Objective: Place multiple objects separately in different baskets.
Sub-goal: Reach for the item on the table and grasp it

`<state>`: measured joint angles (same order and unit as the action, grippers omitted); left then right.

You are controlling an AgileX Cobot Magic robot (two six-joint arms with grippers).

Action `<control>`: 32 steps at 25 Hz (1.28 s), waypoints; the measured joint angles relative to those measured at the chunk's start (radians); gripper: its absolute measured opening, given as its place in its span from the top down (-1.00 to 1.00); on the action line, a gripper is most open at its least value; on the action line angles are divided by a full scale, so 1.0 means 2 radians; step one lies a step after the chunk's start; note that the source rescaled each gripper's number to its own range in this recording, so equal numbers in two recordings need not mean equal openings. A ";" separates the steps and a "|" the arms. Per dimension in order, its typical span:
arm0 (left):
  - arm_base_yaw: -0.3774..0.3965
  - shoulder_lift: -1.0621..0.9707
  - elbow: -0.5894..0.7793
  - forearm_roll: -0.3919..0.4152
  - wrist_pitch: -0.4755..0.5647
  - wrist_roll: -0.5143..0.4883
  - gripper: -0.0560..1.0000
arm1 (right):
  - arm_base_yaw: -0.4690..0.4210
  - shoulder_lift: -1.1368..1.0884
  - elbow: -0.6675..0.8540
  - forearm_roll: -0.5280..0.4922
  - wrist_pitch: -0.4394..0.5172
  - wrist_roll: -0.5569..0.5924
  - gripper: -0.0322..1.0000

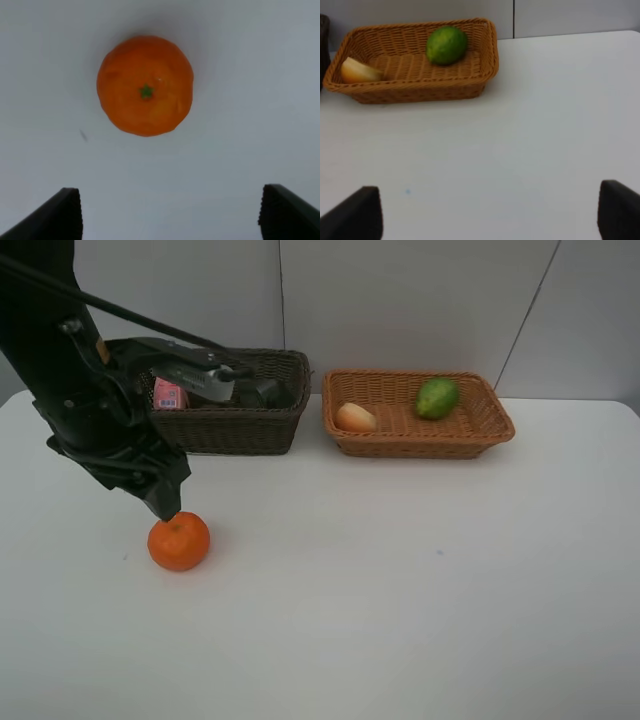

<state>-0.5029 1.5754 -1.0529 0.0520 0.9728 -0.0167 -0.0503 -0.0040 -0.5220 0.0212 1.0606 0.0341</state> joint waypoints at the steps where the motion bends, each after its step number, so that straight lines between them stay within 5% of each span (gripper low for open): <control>1: 0.000 0.000 0.009 -0.004 -0.012 0.000 -0.85 | 0.000 0.000 0.000 0.000 0.000 0.000 -1.00; 32: 0.006 0.135 0.012 0.026 -0.075 -0.025 -0.85 | 0.000 0.000 0.000 0.000 0.000 0.000 -1.00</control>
<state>-0.4912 1.8456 -1.0287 0.1033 0.8221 -0.0669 -0.0503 -0.0040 -0.5220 0.0212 1.0606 0.0341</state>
